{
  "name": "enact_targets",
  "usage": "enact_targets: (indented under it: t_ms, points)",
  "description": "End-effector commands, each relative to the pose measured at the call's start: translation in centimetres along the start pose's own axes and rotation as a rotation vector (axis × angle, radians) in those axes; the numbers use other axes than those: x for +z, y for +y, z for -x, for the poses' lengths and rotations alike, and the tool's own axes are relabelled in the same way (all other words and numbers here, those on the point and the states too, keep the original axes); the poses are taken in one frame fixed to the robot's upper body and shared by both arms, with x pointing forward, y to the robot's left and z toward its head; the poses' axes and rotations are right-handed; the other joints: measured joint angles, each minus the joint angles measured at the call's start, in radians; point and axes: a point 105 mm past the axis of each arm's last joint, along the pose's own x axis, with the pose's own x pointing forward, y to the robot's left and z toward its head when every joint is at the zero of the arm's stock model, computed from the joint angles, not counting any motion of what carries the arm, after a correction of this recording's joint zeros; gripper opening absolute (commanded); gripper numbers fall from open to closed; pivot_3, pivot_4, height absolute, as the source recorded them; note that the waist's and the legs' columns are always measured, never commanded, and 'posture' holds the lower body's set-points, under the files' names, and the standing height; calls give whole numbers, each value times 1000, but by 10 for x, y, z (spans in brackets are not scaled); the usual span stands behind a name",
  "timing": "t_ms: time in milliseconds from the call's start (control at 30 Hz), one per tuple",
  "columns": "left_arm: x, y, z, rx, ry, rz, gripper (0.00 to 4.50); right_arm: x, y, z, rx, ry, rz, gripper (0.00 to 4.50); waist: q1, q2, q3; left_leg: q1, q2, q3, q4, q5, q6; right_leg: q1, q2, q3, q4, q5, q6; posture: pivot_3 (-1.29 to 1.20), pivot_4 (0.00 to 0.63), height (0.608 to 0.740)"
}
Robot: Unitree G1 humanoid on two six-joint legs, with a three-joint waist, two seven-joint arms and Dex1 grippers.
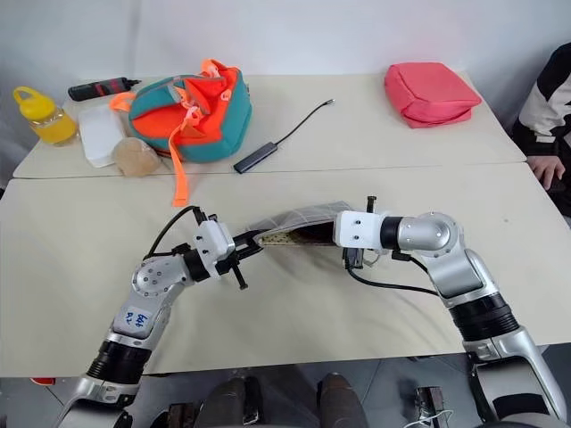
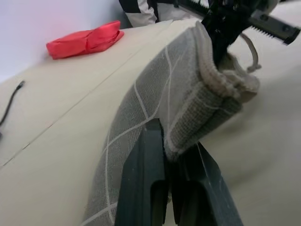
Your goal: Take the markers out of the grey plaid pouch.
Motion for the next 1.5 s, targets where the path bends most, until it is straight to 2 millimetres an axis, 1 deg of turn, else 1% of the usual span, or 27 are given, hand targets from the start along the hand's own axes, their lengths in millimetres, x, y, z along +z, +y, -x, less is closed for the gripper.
enact_targets:
  t_ms: [33,67,267,300,467,567,667,800,967,1033,1133,1200,1333,1433,1500]
  points:
    - [21,-3,-3,-27,-75,-28,0,8,-6,1,-21,-16,23,1931,-2,0,0,0,0,0,0,0,0,0,0,0,0,0,0,0,150,740]
    - [23,-3,-4,-22,-83,-12,0,9,-6,1,-24,-22,18,2336,-2,0,0,0,0,0,0,0,0,0,0,0,0,0,0,0,150,740]
    - [28,-4,-6,-24,-106,45,0,9,-4,0,-20,-27,4,4356,0,0,0,0,0,0,1,0,0,0,0,1,0,0,0,0,150,740]
    - [28,-6,-6,-34,-105,51,0,9,-4,0,-22,-26,4,4458,0,0,0,0,0,0,1,0,0,0,0,1,0,0,0,0,150,740]
    - [27,-8,-6,-48,-105,124,0,13,-5,-1,-28,-46,-32,4458,0,0,0,0,0,0,1,0,0,0,0,1,0,0,0,0,150,740]
    - [26,-8,-5,-56,-101,190,0,18,-5,2,-5,-52,-44,3807,0,0,0,0,0,0,1,0,0,0,1,1,1,0,0,0,150,740]
    - [27,-7,-4,-64,-99,258,0,23,-7,8,34,-35,-8,2831,2,0,0,0,0,0,1,0,0,0,1,1,1,0,0,0,150,740]
    - [25,-14,-1,-123,-82,321,0,39,-17,19,65,-68,16,2831,0,0,0,0,0,0,1,0,0,0,1,1,0,0,0,0,150,740]
    - [34,-15,-2,-168,-115,499,0,42,-26,33,171,2,55,2831,1,0,0,0,1,-1,2,0,0,0,1,1,0,0,0,0,150,740]
    - [36,-16,-4,-194,-108,570,0,47,-32,34,203,21,27,2831,0,0,0,0,1,-1,2,0,0,0,1,1,0,0,0,0,150,740]
    - [35,-23,-6,-241,-80,666,0,47,-26,32,293,73,7,2831,0,0,0,0,1,-1,3,0,0,0,2,1,0,0,0,0,150,740]
    - [32,-28,-8,-258,-69,697,0,42,-23,29,326,115,-5,2831,0,0,0,0,1,-1,5,0,0,0,2,1,0,0,0,0,150,740]
    - [28,-28,-11,-226,-70,749,0,29,-17,18,335,176,-7,2831,1,0,0,0,1,-1,5,0,0,0,1,1,0,0,0,0,150,740]
    - [15,-27,-9,-183,-38,712,0,16,-4,16,369,227,-14,2831,0,0,0,0,1,-1,5,0,0,0,2,2,0,0,0,0,150,740]
    - [12,-28,-9,-169,-34,716,0,12,-2,13,364,232,-14,2831,-1,0,0,0,1,-1,5,0,0,0,2,2,0,0,0,0,150,740]
